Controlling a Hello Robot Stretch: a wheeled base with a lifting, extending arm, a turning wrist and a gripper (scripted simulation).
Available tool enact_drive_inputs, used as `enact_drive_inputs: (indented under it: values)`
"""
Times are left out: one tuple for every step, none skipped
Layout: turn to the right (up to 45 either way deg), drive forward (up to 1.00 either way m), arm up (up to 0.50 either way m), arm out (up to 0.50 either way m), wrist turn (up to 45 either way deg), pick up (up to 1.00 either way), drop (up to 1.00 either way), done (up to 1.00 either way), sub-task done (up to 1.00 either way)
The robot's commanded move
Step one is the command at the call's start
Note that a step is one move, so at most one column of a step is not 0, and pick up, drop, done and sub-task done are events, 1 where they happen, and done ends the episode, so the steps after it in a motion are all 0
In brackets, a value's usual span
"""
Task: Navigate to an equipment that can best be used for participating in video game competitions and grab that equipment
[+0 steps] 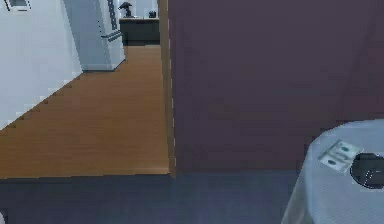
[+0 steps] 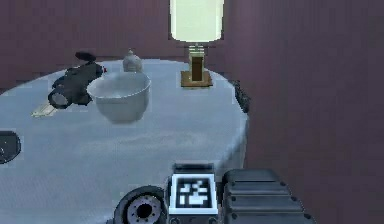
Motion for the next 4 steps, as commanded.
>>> enact_drive_inputs:
  values:
    - [0.0, 0.35, 0.0, 0.0, 0.0, 0.0, 0.0, 0.0, 0.0]
    - [33.0, 0.0, 0.0, 0.0, 0.0, 0.0, 0.0, 0.0, 0.0]
    - [0.0, 0.0, 0.0, 0.5, 0.0, 0.0, 0.0, 0.0, 0.0]
    - [0.0, 0.0, 0.0, 0.0, 45.0, 0.0, 0.0, 0.0, 0.0]
